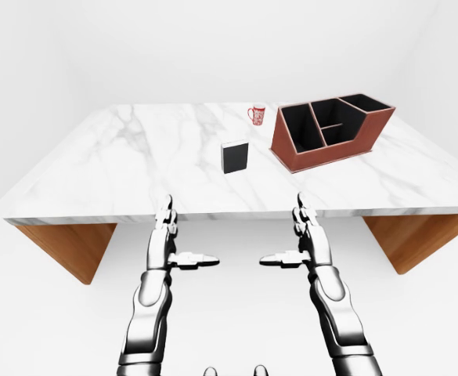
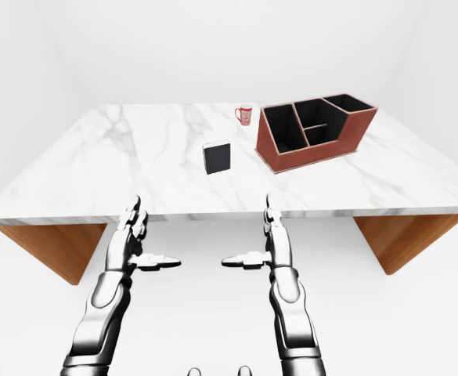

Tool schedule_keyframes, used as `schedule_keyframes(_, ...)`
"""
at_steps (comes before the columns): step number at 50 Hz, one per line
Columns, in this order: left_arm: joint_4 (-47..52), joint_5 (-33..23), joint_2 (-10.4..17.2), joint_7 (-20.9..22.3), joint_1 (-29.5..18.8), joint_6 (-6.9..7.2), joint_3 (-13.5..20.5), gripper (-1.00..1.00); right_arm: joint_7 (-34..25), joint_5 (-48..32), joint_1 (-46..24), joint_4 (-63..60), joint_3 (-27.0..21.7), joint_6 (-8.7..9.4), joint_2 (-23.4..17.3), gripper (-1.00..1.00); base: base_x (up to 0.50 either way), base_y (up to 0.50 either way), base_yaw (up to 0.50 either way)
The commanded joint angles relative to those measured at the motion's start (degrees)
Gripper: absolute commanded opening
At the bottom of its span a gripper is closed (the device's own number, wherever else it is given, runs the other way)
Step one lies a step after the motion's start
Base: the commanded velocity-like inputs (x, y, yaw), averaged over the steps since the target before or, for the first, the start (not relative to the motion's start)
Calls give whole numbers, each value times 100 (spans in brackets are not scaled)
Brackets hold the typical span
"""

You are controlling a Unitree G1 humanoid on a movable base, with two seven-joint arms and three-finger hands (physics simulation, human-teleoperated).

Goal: Pick up the book and place it in the left compartment of the caddy.

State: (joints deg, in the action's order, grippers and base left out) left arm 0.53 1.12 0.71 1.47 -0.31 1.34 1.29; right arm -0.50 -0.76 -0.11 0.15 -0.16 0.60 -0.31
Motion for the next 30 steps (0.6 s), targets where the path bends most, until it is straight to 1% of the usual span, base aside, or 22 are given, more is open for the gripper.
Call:
schedule_keyframes(1,-24,214,145,246,-171,322,271,100,-67,-250,4,-8,30,141,-34,99,0,0,0)
schedule_keyframes(2,-23,214,145,248,-171,324,272,100,-65,-264,10,-16,32,147,-32,99,0,0,0)
schedule_keyframes(3,49,209,148,241,-148,366,273,100,-79,-284,17,-18,43,140,-34,99,0,0,0)
schedule_keyframes(6,154,170,157,289,-86,366,249,100,-58,-329,19,1,49,126,-23,98,0,0,0)
schedule_keyframes(9,172,-94,162,322,-4,366,147,100,-65,-390,57,-16,86,110,-18,98,0,0,0)
schedule_keyframes(12,262,-121,145,356,46,366,146,100,-62,-412,68,-36,93,119,-13,99,0,0,0)
schedule_keyframes(16,413,-142,145,405,74,366,170,100,-137,-509,120,-131,157,177,-27,98,0,0,0)
schedule_keyframes(18,472,-47,139,479,84,366,213,100,-163,-541,173,-184,177,121,-23,98,10,0,0)
schedule_keyframes(20,470,-40,150,519,91,366,215,100,-169,-566,204,-224,190,107,-17,98,39,0,0)
schedule_keyframes(21,449,-40,152,542,85,366,213,100,-201,-571,229,-236,198,20,-25,98,41,0,0)
schedule_keyframes(22,442,-50,153,555,87,366,209,100,-203,-595,230,-246,198,63,-25,98,50,2,0)
schedule_keyframes(24,458,-77,150,570,112,366,192,100,-231,-584,231,-255,187,72,-24,98,50,3,0)
schedule_keyframes(27,500,-79,143,604,144,366,182,100,-241,-580,275,-362,178,143,-18,98,50,4,0)
schedule_keyframes(30,657,-2,129,736,263,366,169,100,-264,-597,287,-399,189,170,-20,98,50,3,0)
